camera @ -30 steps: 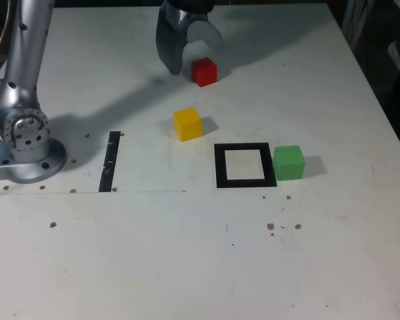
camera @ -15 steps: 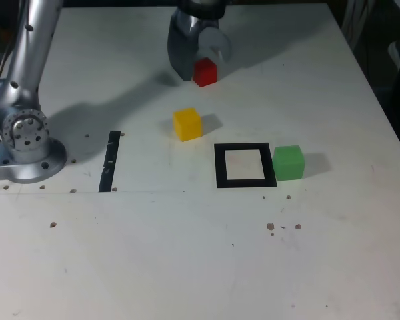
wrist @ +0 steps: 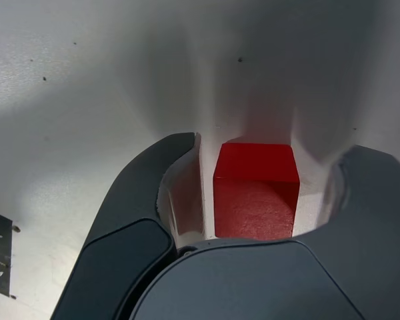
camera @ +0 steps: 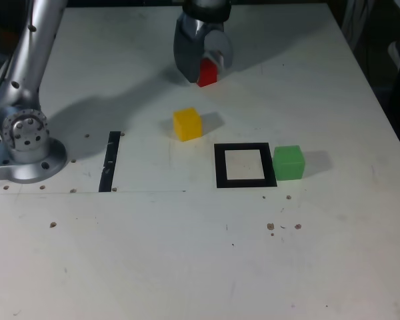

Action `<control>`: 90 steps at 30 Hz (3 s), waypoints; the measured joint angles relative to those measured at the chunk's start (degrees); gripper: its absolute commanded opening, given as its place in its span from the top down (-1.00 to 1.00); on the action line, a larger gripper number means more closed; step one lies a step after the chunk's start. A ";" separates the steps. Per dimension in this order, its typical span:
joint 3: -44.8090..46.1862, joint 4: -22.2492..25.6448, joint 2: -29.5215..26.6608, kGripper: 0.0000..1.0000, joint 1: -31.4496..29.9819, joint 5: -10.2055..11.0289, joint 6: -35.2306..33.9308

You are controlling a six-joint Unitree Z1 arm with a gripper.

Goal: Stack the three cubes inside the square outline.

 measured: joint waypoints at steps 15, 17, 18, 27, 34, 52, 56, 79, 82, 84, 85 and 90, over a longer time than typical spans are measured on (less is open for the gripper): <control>0.61 -0.63 -0.16 0.60 -0.39 0.07 -0.29; 0.58 0.35 -0.67 0.60 -1.19 0.32 -0.27; 0.56 0.91 -1.45 0.60 -1.92 0.57 -0.18; 2.36 5.21 -12.88 0.62 -15.57 3.94 0.80; 8.21 4.49 -16.59 0.62 -28.75 2.79 -5.55; 9.70 -2.91 -9.06 0.61 -42.78 -1.80 -10.44; 9.70 -3.77 -7.67 0.58 -42.78 -2.22 -9.76; 8.29 -4.96 -4.04 -0.63 -41.94 -2.31 -6.25; 8.18 -4.95 -3.86 -0.82 -41.73 -2.11 -6.16; 7.66 -4.09 -3.87 -0.90 -41.68 -1.59 -6.14; 7.28 -3.51 -3.90 -0.93 -41.67 -1.29 -6.13; 6.27 1.99 -7.72 -0.99 -41.67 0.52 -6.64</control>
